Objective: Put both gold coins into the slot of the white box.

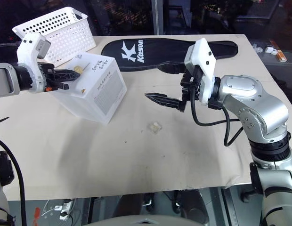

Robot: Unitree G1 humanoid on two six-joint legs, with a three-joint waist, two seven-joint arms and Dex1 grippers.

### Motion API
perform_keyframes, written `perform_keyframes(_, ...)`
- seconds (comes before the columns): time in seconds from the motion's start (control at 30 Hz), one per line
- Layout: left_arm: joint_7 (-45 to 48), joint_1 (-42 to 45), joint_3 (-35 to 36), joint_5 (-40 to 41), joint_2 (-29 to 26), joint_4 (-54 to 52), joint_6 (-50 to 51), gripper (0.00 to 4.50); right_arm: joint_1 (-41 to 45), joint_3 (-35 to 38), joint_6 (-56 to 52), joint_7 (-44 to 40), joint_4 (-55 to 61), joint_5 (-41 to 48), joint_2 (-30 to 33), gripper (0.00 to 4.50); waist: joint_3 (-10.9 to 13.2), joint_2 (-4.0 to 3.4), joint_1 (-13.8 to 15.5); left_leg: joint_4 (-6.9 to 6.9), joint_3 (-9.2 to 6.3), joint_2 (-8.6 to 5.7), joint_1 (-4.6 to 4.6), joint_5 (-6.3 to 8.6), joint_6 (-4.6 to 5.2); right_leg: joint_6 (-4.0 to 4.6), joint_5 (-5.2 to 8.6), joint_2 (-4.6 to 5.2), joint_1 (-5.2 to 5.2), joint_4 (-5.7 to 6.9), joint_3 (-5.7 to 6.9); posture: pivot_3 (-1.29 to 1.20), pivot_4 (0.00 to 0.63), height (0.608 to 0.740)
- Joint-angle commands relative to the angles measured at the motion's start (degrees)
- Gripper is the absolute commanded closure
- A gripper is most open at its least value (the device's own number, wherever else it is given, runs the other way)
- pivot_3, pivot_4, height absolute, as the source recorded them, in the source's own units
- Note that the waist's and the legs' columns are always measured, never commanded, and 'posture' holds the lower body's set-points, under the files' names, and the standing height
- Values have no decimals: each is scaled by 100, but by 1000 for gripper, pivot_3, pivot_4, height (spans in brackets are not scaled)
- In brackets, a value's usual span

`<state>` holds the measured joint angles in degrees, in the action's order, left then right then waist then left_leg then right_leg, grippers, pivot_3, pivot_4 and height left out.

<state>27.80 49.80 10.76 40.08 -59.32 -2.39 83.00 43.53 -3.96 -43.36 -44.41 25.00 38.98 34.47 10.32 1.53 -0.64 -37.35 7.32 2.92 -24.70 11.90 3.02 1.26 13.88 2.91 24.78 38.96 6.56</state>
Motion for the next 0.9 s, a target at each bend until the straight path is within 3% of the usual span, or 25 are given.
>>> perform_keyframes(0.03, -63, 70, 117, -137, -4, -75, 113, 4500, 33, 89, 49, 14, 232, 17, 4, 20, 0, 0, 0, 0, 0, 0, 0, 0, 0, 0, 0, 0, 0, 0, 0, 0, 150, 738)
perform_keyframes(0.9, -148, 265, 441, -327, 340, 43, 252, 4500, -34, 120, 56, -23, 281, 46, -15, 20, -1, 1, 4, -7, 0, 0, -1, -1, 0, 1, -1, 0, -1, 6, 1, 0, 150, 738)
